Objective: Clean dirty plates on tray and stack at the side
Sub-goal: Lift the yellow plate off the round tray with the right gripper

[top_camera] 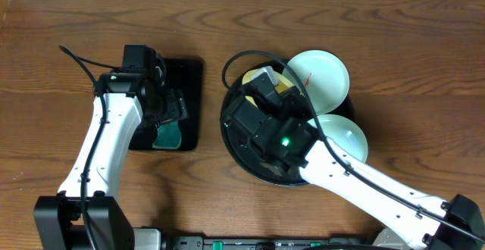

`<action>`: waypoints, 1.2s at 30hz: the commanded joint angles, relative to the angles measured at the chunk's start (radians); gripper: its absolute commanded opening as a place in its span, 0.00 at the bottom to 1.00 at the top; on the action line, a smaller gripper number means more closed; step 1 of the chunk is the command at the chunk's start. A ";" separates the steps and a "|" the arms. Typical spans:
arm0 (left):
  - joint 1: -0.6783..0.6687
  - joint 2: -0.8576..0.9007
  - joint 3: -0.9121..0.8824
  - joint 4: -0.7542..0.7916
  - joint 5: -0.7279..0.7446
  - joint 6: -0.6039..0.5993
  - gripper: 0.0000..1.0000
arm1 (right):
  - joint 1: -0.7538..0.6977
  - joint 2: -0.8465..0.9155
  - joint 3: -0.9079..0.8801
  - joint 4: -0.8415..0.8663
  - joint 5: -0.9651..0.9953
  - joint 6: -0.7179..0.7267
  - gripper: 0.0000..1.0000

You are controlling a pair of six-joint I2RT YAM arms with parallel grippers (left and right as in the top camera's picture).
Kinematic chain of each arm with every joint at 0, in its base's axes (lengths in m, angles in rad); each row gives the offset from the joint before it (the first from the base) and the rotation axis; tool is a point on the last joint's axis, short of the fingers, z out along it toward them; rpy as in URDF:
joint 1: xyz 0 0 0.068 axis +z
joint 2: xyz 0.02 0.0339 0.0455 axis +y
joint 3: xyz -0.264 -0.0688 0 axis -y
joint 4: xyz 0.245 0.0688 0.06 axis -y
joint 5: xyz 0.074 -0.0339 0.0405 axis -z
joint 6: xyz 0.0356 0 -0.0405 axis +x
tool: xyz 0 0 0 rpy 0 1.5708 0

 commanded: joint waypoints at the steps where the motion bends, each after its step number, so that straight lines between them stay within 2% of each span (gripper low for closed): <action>1: 0.003 -0.010 0.030 -0.004 0.002 0.002 0.83 | 0.039 -0.021 0.009 0.002 0.117 -0.026 0.01; 15: 0.003 -0.010 0.030 -0.004 0.002 0.002 0.83 | 0.153 -0.021 0.009 0.002 0.286 -0.093 0.01; 36: 0.003 -0.010 0.030 -0.004 0.002 0.002 0.83 | 0.160 -0.021 0.009 0.002 0.286 -0.093 0.01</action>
